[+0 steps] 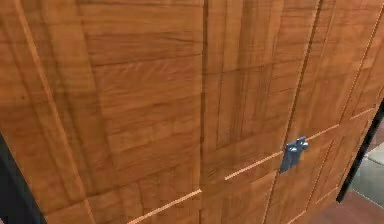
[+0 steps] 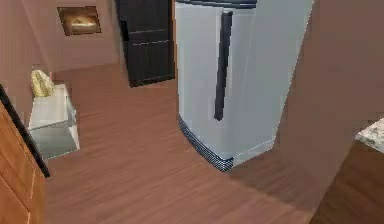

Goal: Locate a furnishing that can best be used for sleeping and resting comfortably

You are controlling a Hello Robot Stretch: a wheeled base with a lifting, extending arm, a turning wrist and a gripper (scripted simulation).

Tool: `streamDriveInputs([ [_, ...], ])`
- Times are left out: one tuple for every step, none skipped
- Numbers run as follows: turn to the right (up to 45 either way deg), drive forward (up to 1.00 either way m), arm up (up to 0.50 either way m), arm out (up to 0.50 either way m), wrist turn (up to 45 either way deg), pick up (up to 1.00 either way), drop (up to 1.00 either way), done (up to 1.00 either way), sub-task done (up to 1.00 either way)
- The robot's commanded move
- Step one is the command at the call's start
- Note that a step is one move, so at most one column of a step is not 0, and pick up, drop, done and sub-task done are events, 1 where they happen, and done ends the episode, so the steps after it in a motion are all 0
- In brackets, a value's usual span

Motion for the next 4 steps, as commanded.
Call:
streamDriveInputs([
  [45.0,0.00,0.00,0.00,0.0,0.00,0.00,0.00,0.00],
  [18.0,0.00,0.00,0.00,0.0,0.00,0.00,0.00,0.00],
  [0.0,1.00,0.00,0.00,0.0,0.00,0.00,0.00,0.00],
  [0.0,1.00,0.00,0.00,0.0,0.00,0.00,0.00,0.00],
])
